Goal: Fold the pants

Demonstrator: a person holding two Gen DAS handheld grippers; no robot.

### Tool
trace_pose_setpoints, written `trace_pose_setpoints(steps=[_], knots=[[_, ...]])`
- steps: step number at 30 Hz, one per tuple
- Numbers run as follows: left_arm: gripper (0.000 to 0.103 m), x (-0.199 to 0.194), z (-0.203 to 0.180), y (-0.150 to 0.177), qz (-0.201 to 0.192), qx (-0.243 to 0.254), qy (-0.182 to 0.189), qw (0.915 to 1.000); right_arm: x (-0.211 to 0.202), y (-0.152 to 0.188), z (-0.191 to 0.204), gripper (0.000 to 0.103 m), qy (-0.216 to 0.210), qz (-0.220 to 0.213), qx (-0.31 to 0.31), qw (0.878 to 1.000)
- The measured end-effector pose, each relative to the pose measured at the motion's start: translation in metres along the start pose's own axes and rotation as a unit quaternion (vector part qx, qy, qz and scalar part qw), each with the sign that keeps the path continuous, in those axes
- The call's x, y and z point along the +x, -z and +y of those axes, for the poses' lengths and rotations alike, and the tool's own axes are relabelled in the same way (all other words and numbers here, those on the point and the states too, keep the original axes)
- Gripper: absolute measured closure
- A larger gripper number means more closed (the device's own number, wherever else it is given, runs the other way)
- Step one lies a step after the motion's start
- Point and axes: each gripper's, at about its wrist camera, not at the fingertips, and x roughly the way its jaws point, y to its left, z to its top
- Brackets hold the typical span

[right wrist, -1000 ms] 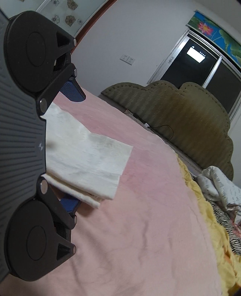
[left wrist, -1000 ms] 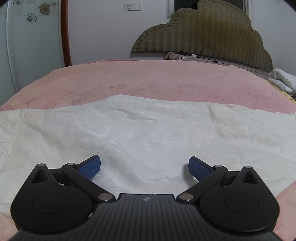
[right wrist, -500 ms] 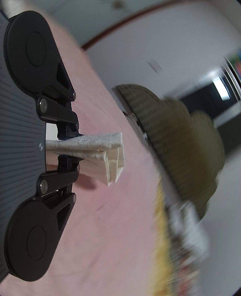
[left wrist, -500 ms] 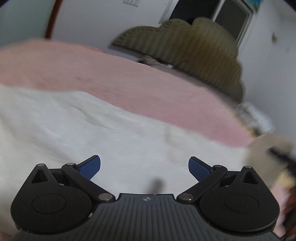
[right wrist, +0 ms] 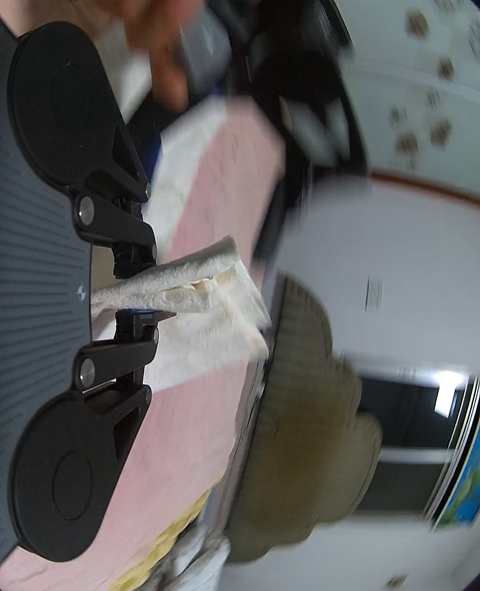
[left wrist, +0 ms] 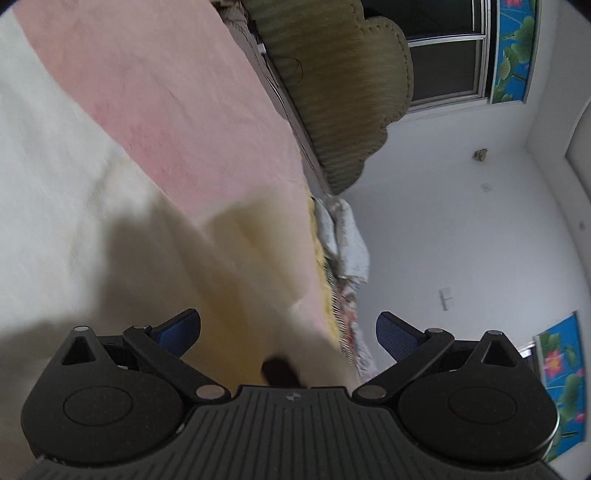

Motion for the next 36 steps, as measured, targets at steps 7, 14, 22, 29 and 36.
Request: trace_pose_setpoints(steps=[7,14,22,29,36], knots=[[0.077,-0.030,0.016,-0.029,-0.015,0.049,-0.085,0.9951,0.017,0.010,0.053,0.090,-0.042,0.031,-0.077,0.996],[0.096,-0.062,-0.025,-0.021,-0.056,0.249,-0.241,0.9364,0.026,-0.002,0.085,0.090,-0.079,0.015,-0.085,0.993],[0.080,-0.063,-0.024,0.000,-0.066,0.385,-0.395,0.8315,0.050,-0.006,0.129,0.090,-0.121,0.023,-0.122,0.985],[0.020,-0.099,-0.015,-0.006,-0.143,0.395,-0.489,0.7643,0.043,-0.002,0.132,0.077,-0.155,0.076,-0.129,0.977],[0.014,-0.135,-0.009,-0.012,-0.133,0.351,-0.488,0.7879,0.025,-0.013,0.069,0.077,-0.198,0.051,0.012,0.979]])
